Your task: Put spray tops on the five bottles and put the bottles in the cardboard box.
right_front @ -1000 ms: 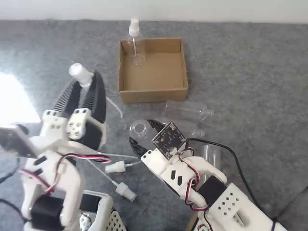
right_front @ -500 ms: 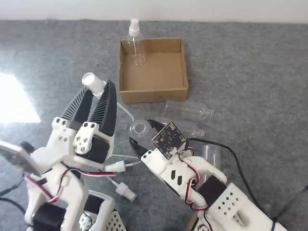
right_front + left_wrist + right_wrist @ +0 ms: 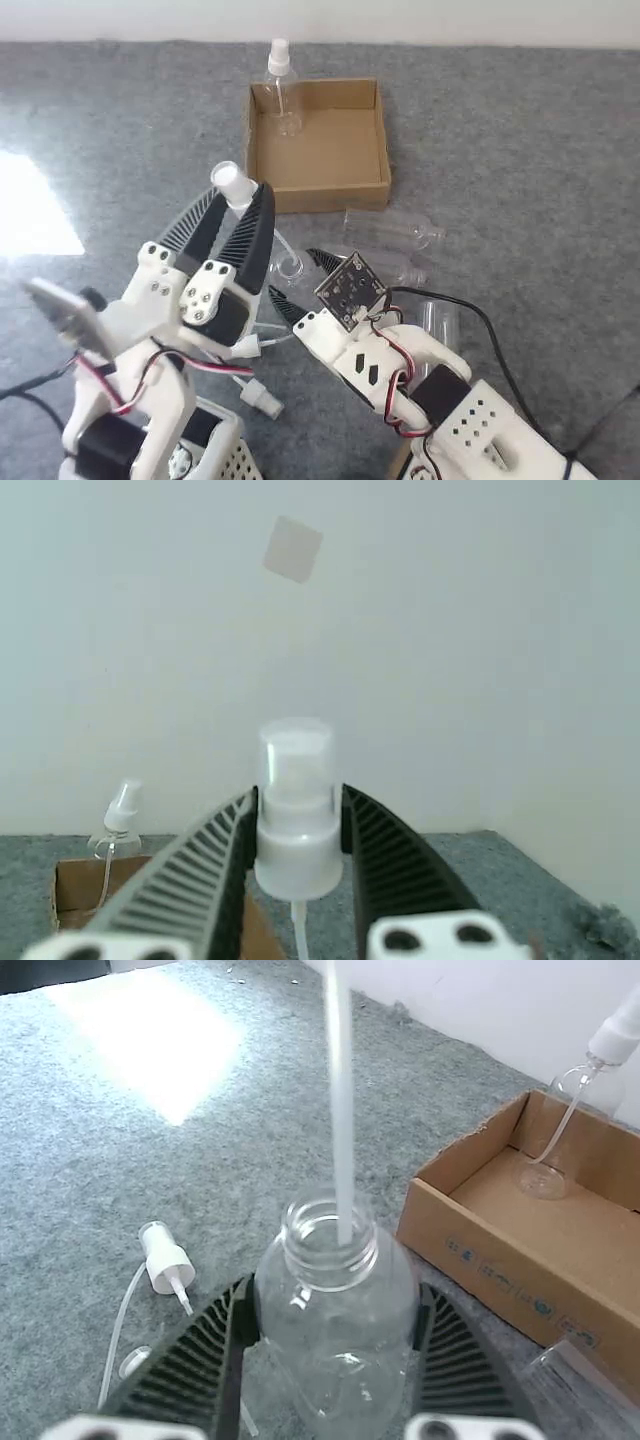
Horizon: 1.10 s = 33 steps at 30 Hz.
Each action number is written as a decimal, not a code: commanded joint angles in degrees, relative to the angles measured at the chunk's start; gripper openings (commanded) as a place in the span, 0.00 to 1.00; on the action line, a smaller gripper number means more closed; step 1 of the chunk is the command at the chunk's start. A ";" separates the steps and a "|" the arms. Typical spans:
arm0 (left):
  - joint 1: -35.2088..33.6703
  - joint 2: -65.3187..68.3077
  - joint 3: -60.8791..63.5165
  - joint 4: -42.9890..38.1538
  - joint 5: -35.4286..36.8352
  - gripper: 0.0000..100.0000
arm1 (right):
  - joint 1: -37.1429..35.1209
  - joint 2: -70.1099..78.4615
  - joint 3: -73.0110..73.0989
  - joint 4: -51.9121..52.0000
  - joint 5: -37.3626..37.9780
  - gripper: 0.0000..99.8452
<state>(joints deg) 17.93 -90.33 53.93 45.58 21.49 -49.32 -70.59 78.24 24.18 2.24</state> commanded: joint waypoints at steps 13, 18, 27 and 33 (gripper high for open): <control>-3.16 -0.35 6.81 -1.23 -4.13 0.01 | 0.13 -0.04 -1.67 -0.75 1.41 0.10; -2.73 -0.35 9.36 -1.23 -6.07 0.01 | 2.33 -0.13 -1.76 -0.84 1.41 0.10; 0.18 -0.26 12.09 -1.23 -7.12 0.01 | 2.42 -0.13 -1.76 -0.48 1.49 0.10; 2.64 -0.26 11.74 1.58 -9.49 0.04 | 2.42 -0.22 -3.87 4.62 1.58 0.11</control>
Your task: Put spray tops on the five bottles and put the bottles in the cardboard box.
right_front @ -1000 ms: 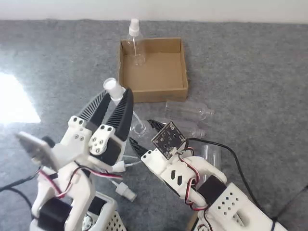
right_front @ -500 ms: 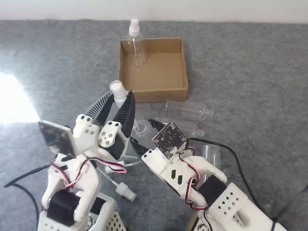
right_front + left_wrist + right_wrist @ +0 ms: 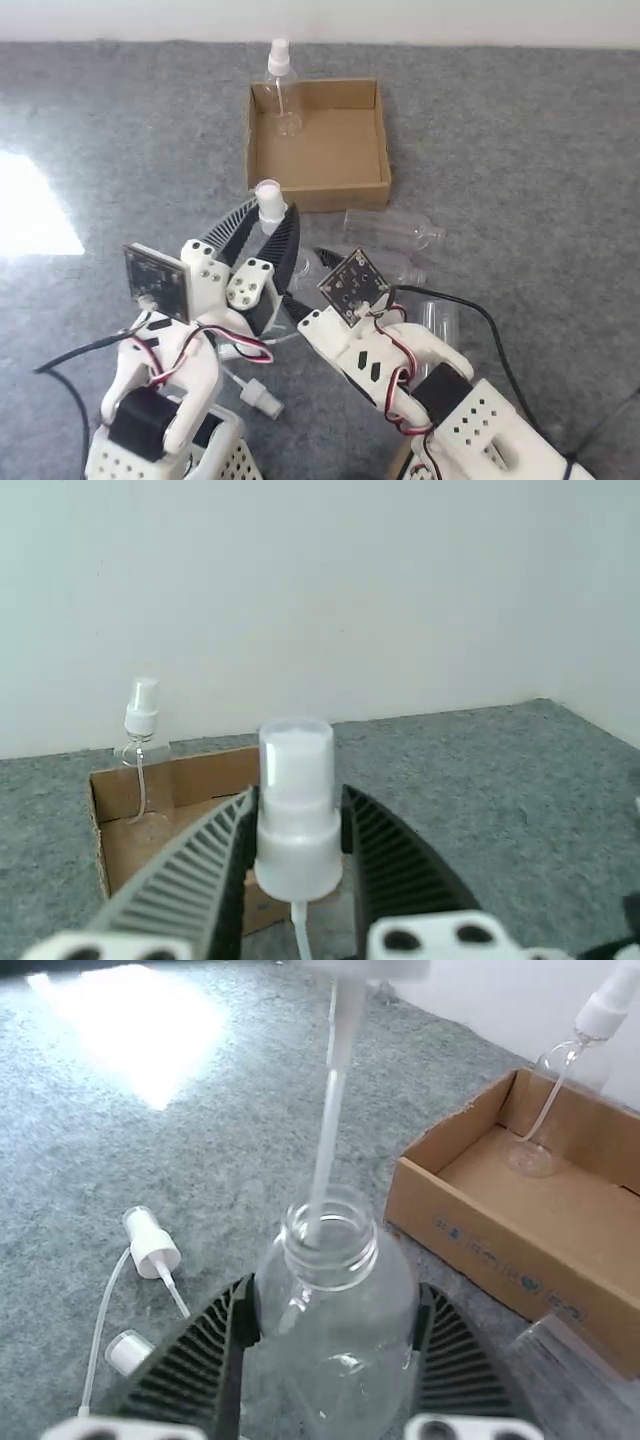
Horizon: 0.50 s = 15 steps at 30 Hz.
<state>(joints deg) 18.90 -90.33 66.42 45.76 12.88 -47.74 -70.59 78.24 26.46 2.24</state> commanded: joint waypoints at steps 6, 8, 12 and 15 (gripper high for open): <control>2.29 -0.26 -0.48 2.29 -0.88 0.08 | 1.54 -4.26 -3.43 3.21 1.58 0.11; 2.29 0.00 -0.40 2.99 -0.88 0.09 | 2.42 -7.08 -3.25 4.53 1.58 0.11; 4.04 0.09 -0.22 4.13 -3.08 0.09 | 2.59 -12.97 -2.11 6.29 1.58 0.11; 7.21 -0.18 1.10 5.27 -4.75 0.09 | 2.42 -15.43 -0.97 6.64 1.67 0.11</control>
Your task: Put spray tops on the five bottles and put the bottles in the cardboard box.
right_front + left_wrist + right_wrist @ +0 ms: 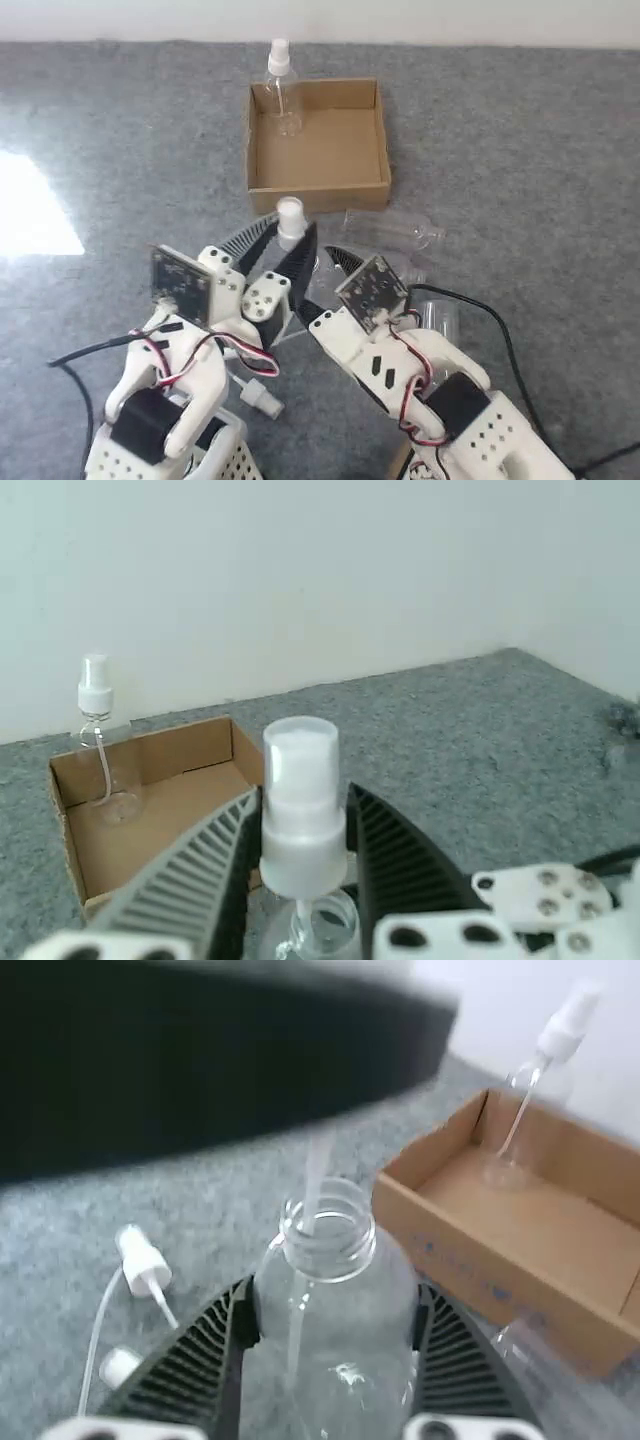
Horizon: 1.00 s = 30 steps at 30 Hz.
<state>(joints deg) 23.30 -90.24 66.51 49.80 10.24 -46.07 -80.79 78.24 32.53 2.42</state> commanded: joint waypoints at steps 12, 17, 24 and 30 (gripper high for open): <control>3.34 -0.35 0.92 5.27 -1.93 0.22 | 0.75 -5.58 -0.79 0.66 4.04 0.10; 3.34 -0.44 -4.00 10.81 -1.85 0.27 | 1.01 -5.23 -0.79 0.31 4.13 0.10; 0.53 -0.44 -9.71 15.30 -1.85 0.27 | 1.10 -5.05 -0.79 0.22 4.13 0.10; -5.71 -0.44 -11.82 15.30 -1.85 0.27 | 1.63 -5.05 -0.79 0.13 3.96 0.10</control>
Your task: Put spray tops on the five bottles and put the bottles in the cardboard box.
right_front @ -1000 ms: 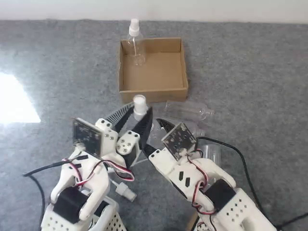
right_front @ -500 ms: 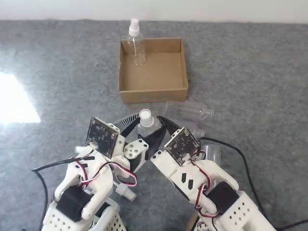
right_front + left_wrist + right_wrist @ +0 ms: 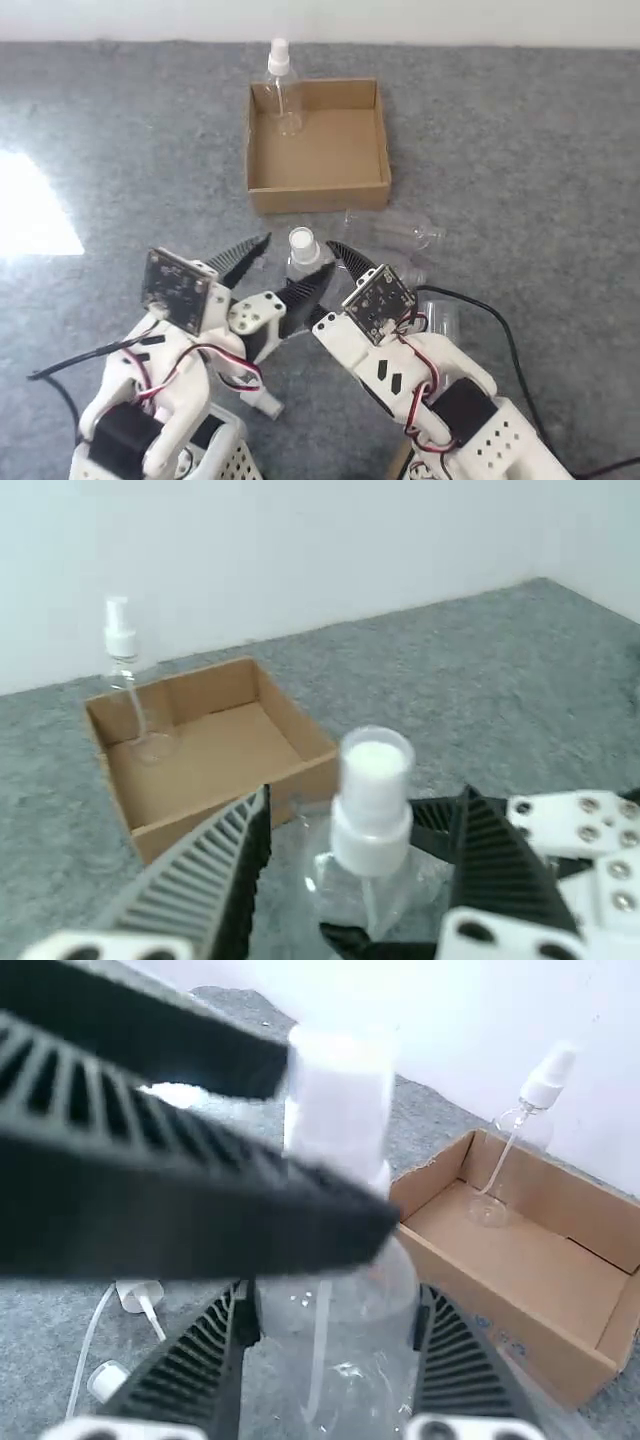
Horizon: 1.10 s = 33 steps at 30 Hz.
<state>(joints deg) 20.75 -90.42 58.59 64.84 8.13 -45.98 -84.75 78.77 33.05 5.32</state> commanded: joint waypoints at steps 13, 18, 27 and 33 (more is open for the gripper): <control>-3.87 -7.12 -4.18 2.46 2.11 0.27 | 3.30 -1.01 0.00 -4.00 0.97 0.10; -10.64 -14.42 -2.15 1.49 2.64 0.27 | 4.97 -1.10 -0.09 -4.35 0.88 0.10; -16.79 -10.73 1.63 -4.84 4.66 0.27 | 4.70 -1.63 -0.44 -3.91 0.79 0.10; -18.20 -7.12 5.32 -10.55 4.66 0.27 | 4.62 -1.71 -0.44 -3.82 0.79 0.10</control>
<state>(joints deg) 2.99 -101.23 62.99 58.59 11.91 -41.76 -84.75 79.74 30.33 5.32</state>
